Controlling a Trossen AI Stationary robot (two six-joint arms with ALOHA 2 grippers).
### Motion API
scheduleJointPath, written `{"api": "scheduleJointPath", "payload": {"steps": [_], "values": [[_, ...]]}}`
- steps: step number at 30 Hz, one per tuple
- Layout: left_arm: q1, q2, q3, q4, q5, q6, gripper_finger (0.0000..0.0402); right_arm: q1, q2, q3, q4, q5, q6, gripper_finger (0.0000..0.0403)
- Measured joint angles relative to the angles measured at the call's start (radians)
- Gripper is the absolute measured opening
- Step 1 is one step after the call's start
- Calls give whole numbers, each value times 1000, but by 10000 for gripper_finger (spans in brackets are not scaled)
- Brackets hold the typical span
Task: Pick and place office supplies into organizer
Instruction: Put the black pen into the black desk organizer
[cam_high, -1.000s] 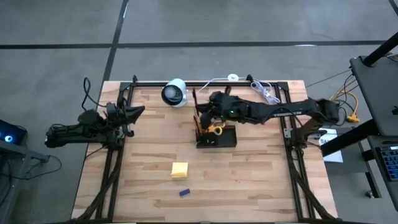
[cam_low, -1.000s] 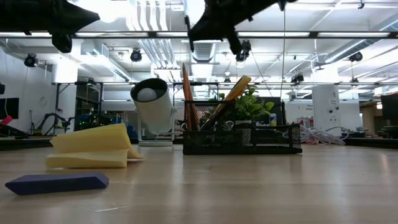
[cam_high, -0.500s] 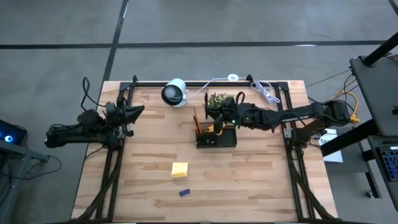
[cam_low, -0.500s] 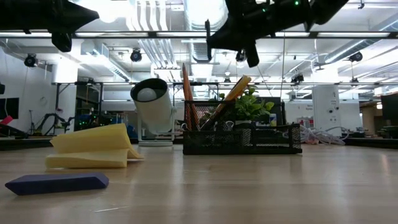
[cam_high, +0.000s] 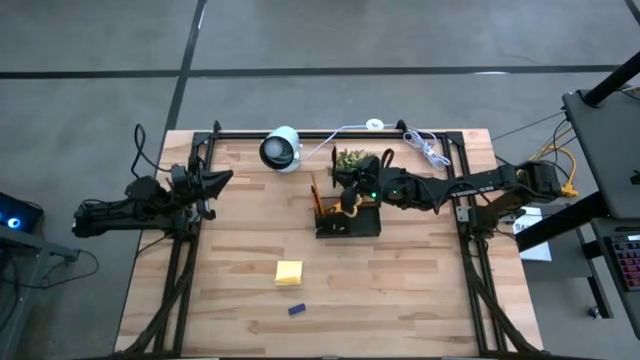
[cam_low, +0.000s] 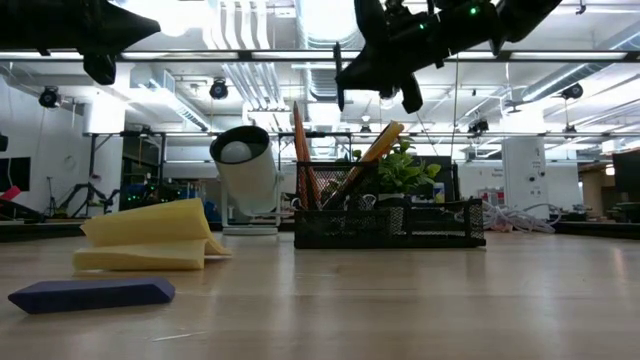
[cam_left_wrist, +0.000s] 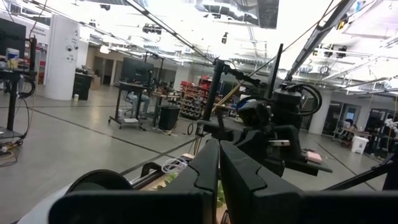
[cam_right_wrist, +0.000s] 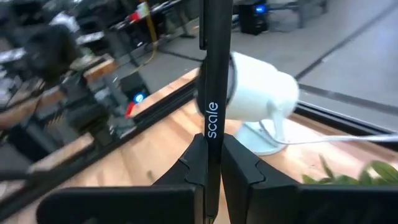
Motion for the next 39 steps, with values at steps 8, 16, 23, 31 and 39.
{"api": "scheduleJointPath", "payload": {"steps": [8, 16, 23, 31, 39], "values": [[0, 0, 0, 0, -11, 0, 0, 35, 0, 0, -4, 94, 147, 13], [0, 1, -1, 0, -29, 0, 0, 104, 29, 1, -67, 173, 214, 13], [1, 3, -2, -1, -30, 0, 0, 154, 144, 1, 15, 248, 210, 13], [1, 5, -2, 0, -30, 0, 0, 169, 247, 5, 165, 256, 197, 13], [1, 7, -2, 1, -31, -1, 0, 169, 252, 76, 110, 256, 98, 13]]}}
